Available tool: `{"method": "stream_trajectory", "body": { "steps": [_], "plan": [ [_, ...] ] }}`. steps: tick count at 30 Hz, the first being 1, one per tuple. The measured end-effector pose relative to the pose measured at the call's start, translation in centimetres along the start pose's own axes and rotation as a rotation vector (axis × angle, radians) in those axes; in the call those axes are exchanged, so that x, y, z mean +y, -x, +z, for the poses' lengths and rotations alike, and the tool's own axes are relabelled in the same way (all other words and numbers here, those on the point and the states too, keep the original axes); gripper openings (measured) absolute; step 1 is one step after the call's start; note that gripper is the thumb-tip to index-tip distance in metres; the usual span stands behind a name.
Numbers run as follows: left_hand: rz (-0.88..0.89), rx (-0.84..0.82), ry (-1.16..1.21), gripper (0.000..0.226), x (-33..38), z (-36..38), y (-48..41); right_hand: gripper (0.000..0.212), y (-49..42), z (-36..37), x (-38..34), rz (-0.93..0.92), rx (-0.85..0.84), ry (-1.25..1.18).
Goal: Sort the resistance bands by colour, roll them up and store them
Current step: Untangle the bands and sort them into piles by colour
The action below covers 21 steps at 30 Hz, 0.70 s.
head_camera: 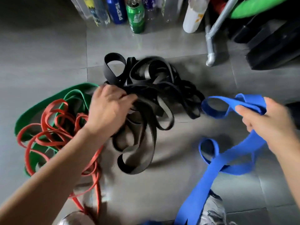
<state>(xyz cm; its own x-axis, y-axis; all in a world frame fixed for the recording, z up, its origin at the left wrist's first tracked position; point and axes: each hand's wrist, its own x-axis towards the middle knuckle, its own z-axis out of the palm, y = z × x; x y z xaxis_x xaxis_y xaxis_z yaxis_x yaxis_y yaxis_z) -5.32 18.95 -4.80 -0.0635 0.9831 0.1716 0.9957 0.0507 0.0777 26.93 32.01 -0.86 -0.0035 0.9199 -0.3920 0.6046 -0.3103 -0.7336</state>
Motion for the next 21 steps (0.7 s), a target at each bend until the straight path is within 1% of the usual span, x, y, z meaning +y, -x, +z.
{"method": "stream_trajectory", "body": {
  "steps": [1,2,4,5,6,7,8,9,11,12,13,14,15,16,17,19,20,21],
  "plan": [
    [-0.082,-0.032,-0.031,0.028,-0.7,-0.3,-0.7,0.018,0.1,-0.1,-0.5,-0.002,0.026,-0.091],
    [-0.165,-0.106,-0.071,0.031,-1.1,-0.4,-1.3,0.019,0.1,0.0,-1.0,0.006,0.038,-0.192],
    [-0.277,-0.296,-0.083,0.051,-0.3,-0.1,-2.2,0.019,0.4,0.4,-2.1,0.026,0.03,-0.358],
    [-0.271,-0.358,-0.033,0.062,1.0,0.3,-2.2,0.015,0.6,0.8,-2.6,0.033,0.004,-0.395],
    [-0.211,-0.365,0.073,0.068,2.9,0.7,-2.2,0.012,0.7,1.3,-3.0,0.042,-0.026,-0.407],
    [-0.13,-0.311,0.253,0.07,5.3,0.8,-2.0,0.011,1.1,1.9,-3.5,0.057,-0.058,-0.413],
    [-0.076,-0.277,0.49,0.074,8.1,0.7,-1.7,0.013,1.4,2.5,-3.9,0.069,-0.087,-0.431],
    [-0.075,-0.336,0.752,0.081,10.7,0.5,-1.4,0.016,1.7,3.1,-4.6,0.079,-0.116,-0.466],
    [-0.179,-0.672,1.213,0.1,15.4,0.4,-1.0,0.017,2.3,3.9,-5.9,0.086,-0.16,-0.554],
    [-0.215,-0.746,1.382,0.098,17.4,1.3,-0.4,0.018,2.4,4.0,-6.4,0.075,-0.163,-0.584],
    [-0.278,-0.767,1.522,0.085,19.0,2.2,0.2,0.018,2.6,3.9,-6.9,0.054,-0.15,-0.586],
    [-0.355,-0.8,1.594,0.069,20.0,3.3,0.9,0.018,2.6,3.6,-7.2,0.019,-0.126,-0.575],
    [-0.42,-0.84,1.592,0.052,20.4,3.9,1.6,0.019,2.6,3.1,-7.5,-0.008,-0.1,-0.572],
    [-0.445,-0.871,1.526,0.038,20.4,4.7,2.2,0.019,2.4,2.5,-7.5,-0.031,-0.07,-0.585],
    [-0.422,-0.907,1.384,0.035,20.1,5.3,2.6,0.018,2.2,1.9,-7.6,-0.038,-0.045,-0.602],
    [-0.242,-0.935,1.022,0.042,19.0,6.5,3.5,0.016,1.5,0.8,-7.0,-0.046,0.007,-0.619],
    [-0.216,-0.89,0.888,0.041,18.1,7.2,3.7,0.014,0.8,0.5,-6.4,-0.046,0.028,-0.609],
    [-0.272,-0.83,0.851,0.033,17.1,7.5,3.5,0.012,0.3,0.4,-5.6,-0.042,0.04,-0.564]
  ]
}}
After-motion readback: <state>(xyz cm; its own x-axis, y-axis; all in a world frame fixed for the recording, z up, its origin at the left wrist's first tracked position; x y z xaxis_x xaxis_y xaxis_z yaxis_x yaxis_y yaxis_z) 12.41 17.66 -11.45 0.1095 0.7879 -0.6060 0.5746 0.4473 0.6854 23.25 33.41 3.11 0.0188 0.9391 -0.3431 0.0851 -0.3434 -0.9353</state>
